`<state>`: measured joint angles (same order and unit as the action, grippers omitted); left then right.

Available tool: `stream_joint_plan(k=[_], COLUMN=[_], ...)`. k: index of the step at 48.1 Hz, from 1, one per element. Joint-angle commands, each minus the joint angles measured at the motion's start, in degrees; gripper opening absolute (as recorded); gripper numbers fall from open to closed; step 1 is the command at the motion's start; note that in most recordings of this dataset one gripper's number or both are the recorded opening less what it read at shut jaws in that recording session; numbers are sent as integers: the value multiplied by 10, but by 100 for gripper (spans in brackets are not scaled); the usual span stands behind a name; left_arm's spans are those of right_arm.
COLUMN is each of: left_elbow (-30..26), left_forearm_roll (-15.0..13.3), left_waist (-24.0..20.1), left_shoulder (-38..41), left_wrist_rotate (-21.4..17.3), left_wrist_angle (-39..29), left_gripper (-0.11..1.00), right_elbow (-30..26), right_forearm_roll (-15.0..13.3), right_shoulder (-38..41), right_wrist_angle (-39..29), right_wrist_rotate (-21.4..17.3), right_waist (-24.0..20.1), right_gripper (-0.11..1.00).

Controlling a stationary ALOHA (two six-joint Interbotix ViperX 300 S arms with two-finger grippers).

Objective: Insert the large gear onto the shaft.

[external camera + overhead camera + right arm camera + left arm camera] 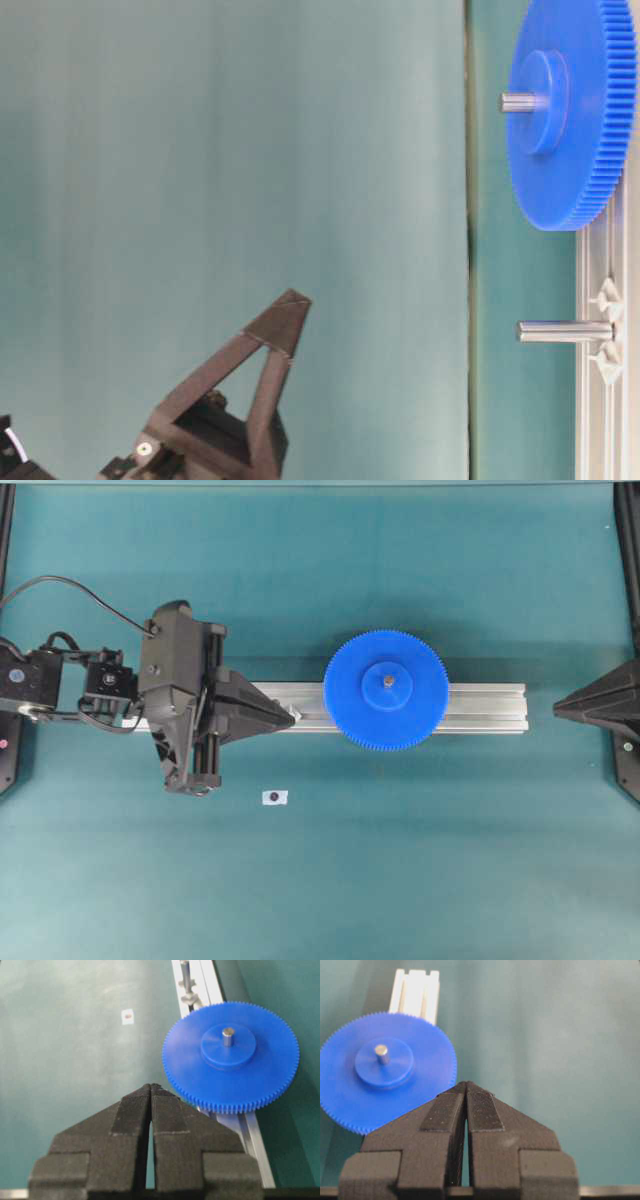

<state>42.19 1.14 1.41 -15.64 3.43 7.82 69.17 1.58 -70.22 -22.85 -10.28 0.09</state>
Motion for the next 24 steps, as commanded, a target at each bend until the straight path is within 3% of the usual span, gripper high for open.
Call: stream_joint_plan(k=[1,24], left_elbow=[-8,-10], left_forearm_roll=[0,1], left_waist=[3,-4], left_shoulder=[-2,0], left_wrist_rotate=[-2,-4], left_wrist_angle=[7,7], left_gripper=[-1,-1], right_elbow=[-5,-5], right_forearm_roll=[0,-1], right_shoulder=[4,4], right_wrist_angle=[4,4], right_wrist_rotate=[-3,-4], right_waist=[-1,-1], right_gripper=[6,6])
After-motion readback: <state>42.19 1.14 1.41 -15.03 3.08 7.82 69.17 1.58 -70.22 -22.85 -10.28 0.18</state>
